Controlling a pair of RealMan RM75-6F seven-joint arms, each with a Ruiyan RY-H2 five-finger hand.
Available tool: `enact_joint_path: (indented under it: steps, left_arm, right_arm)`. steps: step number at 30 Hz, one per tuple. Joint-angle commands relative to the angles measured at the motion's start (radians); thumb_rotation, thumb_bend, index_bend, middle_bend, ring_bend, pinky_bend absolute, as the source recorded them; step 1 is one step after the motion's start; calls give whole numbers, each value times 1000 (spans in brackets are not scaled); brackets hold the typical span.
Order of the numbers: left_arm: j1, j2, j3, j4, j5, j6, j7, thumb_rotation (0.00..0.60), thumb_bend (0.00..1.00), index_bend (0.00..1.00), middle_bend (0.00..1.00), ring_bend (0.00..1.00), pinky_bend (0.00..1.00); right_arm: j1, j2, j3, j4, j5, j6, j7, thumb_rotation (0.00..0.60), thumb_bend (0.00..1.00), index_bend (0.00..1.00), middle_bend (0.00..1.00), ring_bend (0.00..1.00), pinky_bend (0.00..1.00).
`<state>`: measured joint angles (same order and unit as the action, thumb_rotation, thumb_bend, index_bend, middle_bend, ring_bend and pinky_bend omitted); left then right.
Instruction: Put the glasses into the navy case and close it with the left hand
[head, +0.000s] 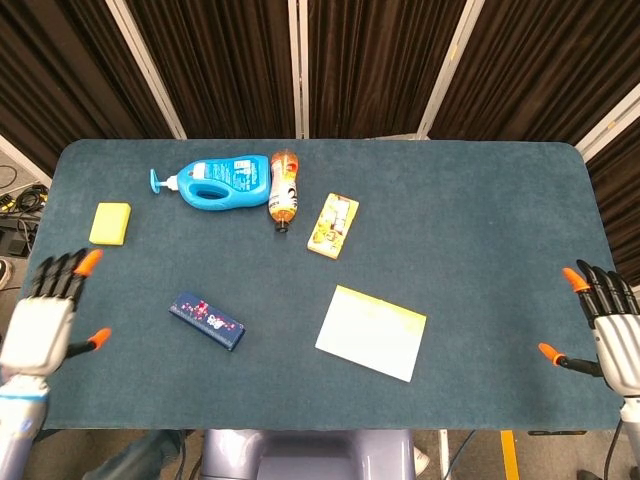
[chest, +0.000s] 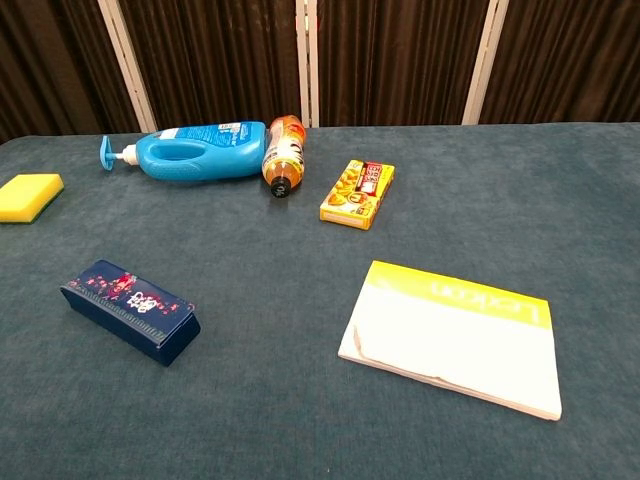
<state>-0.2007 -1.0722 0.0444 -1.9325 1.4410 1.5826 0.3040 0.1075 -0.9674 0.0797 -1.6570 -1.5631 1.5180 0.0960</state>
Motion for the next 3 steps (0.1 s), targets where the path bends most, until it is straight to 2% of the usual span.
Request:
enact_joint_path:
  steps: [1, 3]
  left_arm:
    - [49, 39, 36, -38, 32, 27, -24, 600, 0, 0, 0, 0, 0]
    - [57, 46, 31, -38, 46, 34, -30, 600, 0, 0, 0, 0, 0]
  right_arm:
    - [-3, 2, -1, -2, -4, 5, 2, 600, 0, 0, 0, 0, 0]
    - [-5, 3, -3, -3, -6, 6, 0, 600, 0, 0, 0, 0, 0]
